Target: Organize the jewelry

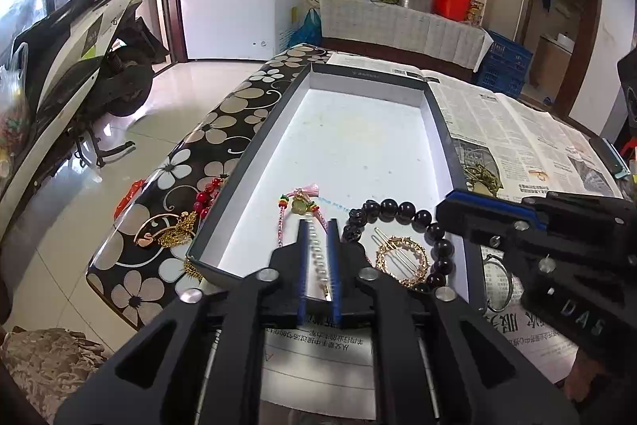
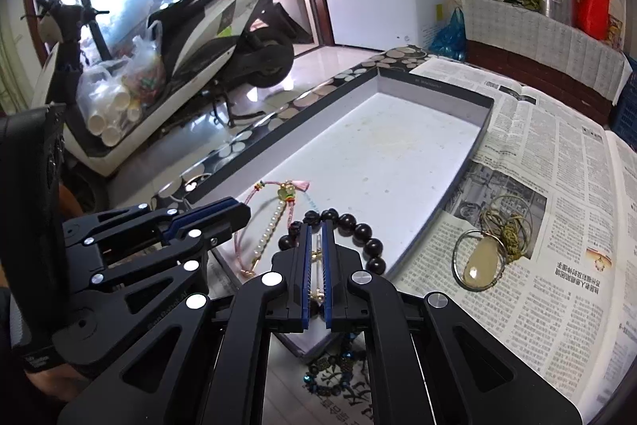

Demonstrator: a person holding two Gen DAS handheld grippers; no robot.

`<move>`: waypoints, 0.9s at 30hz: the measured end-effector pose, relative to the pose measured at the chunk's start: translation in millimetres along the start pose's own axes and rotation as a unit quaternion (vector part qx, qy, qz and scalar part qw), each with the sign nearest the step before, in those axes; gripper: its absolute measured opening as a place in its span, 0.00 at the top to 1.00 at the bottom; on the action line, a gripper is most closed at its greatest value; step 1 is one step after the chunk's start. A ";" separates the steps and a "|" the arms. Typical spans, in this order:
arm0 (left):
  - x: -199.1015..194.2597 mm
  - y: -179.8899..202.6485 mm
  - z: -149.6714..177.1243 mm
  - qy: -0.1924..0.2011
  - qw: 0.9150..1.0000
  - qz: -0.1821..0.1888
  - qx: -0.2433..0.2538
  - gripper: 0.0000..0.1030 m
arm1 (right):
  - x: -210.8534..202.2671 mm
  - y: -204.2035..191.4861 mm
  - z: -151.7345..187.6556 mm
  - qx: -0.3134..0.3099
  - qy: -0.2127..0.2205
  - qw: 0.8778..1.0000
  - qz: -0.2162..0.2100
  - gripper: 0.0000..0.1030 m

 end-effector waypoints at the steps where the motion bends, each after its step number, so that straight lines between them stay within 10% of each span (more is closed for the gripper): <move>1: -1.4 -0.5 0.2 0.002 1.000 0.002 -0.001 0.70 | -3.3 5.0 2.2 0.006 0.008 1.000 -0.004 0.93; 10: -4.0 21.1 0.2 0.006 0.999 0.045 0.022 0.45 | -15.8 58.3 13.3 0.066 0.005 0.998 0.014 0.93; 14: -8.8 51.5 4.5 0.015 0.994 0.077 0.078 0.39 | -12.9 74.3 17.8 0.090 -0.005 0.996 0.024 0.71; 27: -15.4 133.1 38.0 0.005 0.951 0.184 0.247 0.28 | -14.3 80.4 23.8 0.066 -0.029 0.995 0.068 0.39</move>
Point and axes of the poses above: each gripper's, at about its wrist camera, not at the fingertips, and x roughly the way its jaws point, y to its right, z to its underside, the point moved 3 cm from there along x, roughly the way its jaws point, and after that the axes turned 1 degree about -y, right-handed, at the moved point
